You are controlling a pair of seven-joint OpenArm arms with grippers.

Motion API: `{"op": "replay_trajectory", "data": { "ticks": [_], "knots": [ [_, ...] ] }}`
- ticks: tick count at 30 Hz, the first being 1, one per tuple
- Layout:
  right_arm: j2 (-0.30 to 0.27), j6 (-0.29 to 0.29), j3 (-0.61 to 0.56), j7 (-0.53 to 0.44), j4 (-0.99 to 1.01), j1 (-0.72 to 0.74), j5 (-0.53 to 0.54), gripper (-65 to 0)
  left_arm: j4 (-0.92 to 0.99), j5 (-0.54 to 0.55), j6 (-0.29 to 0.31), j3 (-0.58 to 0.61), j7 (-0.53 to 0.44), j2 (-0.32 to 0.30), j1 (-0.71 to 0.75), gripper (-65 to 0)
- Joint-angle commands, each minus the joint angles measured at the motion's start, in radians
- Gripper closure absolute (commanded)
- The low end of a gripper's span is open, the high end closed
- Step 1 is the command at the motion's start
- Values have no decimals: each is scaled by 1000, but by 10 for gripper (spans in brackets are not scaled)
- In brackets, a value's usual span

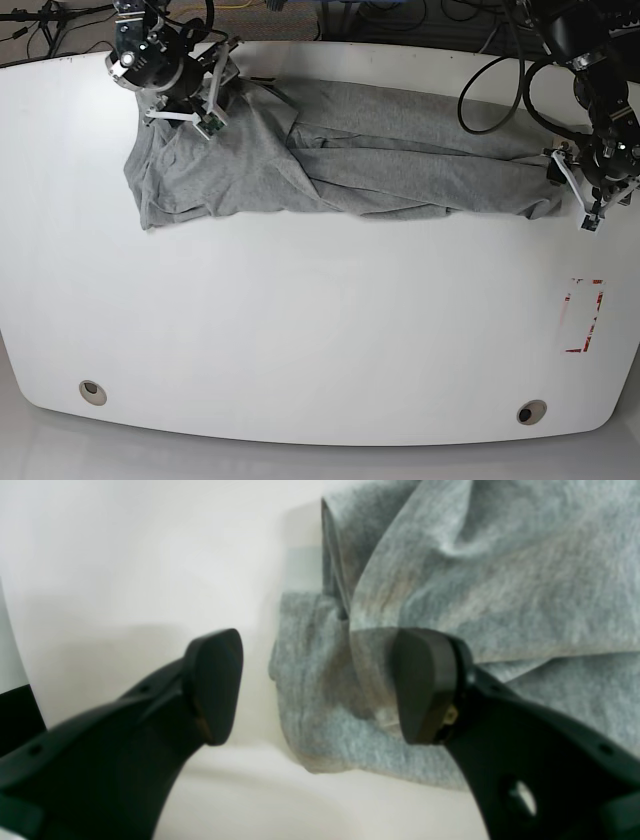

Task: Fold the T-shirt properly
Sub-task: 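Release and regrasp the shirt end with the right gripper, tucking it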

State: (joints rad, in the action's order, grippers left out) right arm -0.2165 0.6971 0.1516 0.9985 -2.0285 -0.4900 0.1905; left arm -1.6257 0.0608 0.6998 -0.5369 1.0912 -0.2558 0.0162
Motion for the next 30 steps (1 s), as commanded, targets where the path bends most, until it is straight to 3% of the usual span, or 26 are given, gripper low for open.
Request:
{"op": "replay_trajectory", "data": {
  "ticks": [1,11,14,20,30],
  "knots": [
    [-39,1,81,-14,-19,-17,122,-335,-15,3,-2,-4,-13,-18,-17,-436],
    [-105,1,214,-11,-16,15,525,-335,-15,3,-2,41,-13,-17,-17,-436],
    [-110,1,214,16,-11,57,590,-335,-15,3,-2,54,-13,-17,-17,-436],
    [-65,1,191,30,10,136,596,-335,-15,3,-2,54,-13,-15,-17,-436],
    [-4,1,55,30,88,218,364,-335,-15,3,-2,54,-13,-15,-19,-436]
  ]
}}
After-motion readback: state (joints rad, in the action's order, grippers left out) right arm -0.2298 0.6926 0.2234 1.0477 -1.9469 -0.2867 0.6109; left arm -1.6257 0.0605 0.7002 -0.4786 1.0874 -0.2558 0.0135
